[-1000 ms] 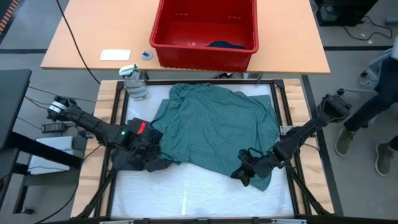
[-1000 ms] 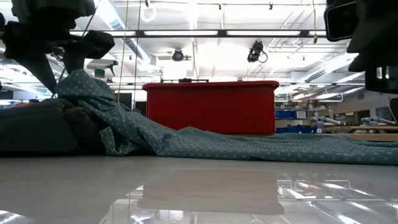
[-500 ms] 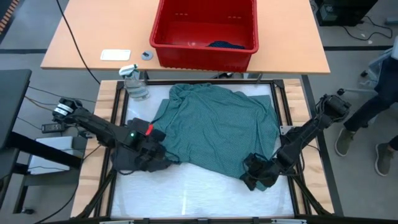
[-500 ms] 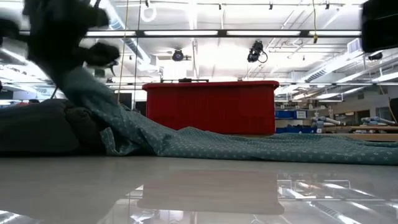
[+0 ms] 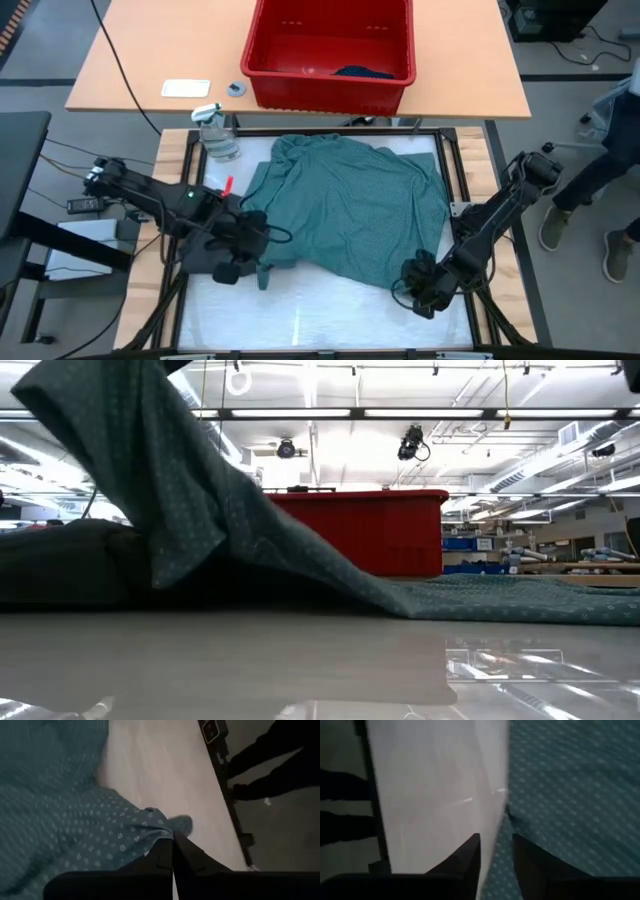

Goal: Fold Laundry from Bin
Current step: Fold the green polo shirt on the table

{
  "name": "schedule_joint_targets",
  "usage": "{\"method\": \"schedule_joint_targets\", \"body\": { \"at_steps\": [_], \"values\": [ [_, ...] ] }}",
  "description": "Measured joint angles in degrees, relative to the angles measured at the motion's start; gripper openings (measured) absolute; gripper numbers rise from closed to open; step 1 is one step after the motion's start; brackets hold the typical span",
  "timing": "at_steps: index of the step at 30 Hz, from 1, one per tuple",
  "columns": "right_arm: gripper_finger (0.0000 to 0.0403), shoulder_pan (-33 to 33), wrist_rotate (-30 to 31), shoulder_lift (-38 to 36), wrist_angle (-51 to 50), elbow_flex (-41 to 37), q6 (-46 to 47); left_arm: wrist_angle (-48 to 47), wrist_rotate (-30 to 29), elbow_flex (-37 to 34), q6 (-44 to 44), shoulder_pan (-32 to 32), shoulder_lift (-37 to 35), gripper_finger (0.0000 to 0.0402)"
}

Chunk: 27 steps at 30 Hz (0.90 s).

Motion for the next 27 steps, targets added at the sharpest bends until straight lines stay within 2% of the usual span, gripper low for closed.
{"method": "schedule_joint_targets", "body": {
  "at_steps": [4, 8, 13, 16, 19, 20, 24, 27],
  "values": [
    [0.0162, 1.4, -0.7, 3.2, 2.0, 0.2, -2.0, 0.1, 1.1, -2.6, -7.6, -0.8, 0.4, 0.0001],
    [0.0172, 2.5, -0.7, 7.7, 2.1, 0.4, -1.6, 1.5, 1.7, -6.3, -14.6, -1.9, 0.5, 0.0001],
    [0.0154, 2.6, -0.3, 14.4, -1.5, 0.7, 0.9, 1.7, 2.5, -10.3, -19.3, -3.9, 0.5, 0.0],
    [0.0108, 1.8, -1.6, 15.9, -2.1, 0.9, 4.0, 1.7, 3.8, -11.9, -20.2, -4.5, 0.5, 0.0],
    [0.0026, 0.9, -7.1, 14.3, -1.1, 0.8, 6.3, 0.9, 4.9, -11.9, -21.5, -4.4, 0.5, 0.0],
    [0.0016, 0.6, -9.2, 13.2, -1.3, 1.2, 6.3, 0.5, 4.9, -11.5, -21.8, -4.4, 0.5, 0.0],
    [0.0007, 0.7, -19.9, 5.7, -5.1, 5.0, 4.4, -1.1, 5.9, -7.9, -21.9, -4.4, 0.1, 0.0],
    [0.0005, 1.3, -23.9, -0.6, -9.4, 8.1, 4.3, -2.2, 6.7, -5.4, -21.4, -4.8, -0.8, 0.0]
  ]
}}
